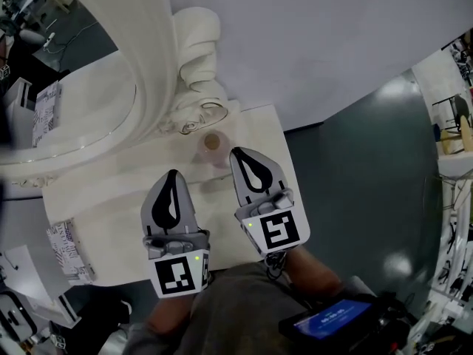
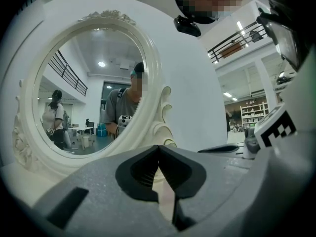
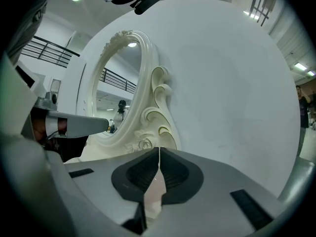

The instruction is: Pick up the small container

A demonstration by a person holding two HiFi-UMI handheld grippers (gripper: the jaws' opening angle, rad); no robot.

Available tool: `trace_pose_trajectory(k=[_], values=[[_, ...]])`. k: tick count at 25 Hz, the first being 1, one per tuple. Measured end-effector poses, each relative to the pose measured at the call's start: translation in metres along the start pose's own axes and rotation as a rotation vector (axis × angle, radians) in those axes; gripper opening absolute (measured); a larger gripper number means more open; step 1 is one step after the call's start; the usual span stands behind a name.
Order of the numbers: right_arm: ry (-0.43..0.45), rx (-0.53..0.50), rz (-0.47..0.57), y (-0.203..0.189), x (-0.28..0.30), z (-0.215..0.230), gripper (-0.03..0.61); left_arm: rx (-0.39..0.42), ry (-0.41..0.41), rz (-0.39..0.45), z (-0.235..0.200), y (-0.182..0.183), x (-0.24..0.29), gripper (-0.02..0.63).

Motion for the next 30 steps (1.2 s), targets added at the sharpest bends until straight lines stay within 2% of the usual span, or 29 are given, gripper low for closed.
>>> trace_pose_trajectory(k=[4,8,10,13,30], values=[[0.004,0.009,-0.015,-0.009,0.004,0.001,0.015,-0.006,-0.014,-0.027,0.002,-0.01,0.006,0.014],[0.048,0.017,-0.021,-0.02,0.011,-0.003,0.026,-0.008,-0.016,-0.041,0.002,-0.021,0.011,0.015],[0.072,0.015,-0.033,-0.025,0.016,-0.006,0.184,-0.009,-0.013,-0.053,0.001,-0.027,0.013,0.015],[0.087,0.011,-0.04,-0.031,0.022,-0.008,0.23,-0.015,-0.01,-0.091,-0.001,-0.037,0.014,0.015],[0.089,0.003,-0.067,-0.046,0.054,-0.006,0.233,-0.023,0.015,-0.142,-0.017,-0.056,0.025,0.015]])
Point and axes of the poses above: the fingertips, and each gripper's own axes: x forward along the fingers, z to its right, y out of its top, the point moved 4 cm from there along -x, backward along the fingers, and after that the axes turned 12 degrees about y, right-handed, at the moved point
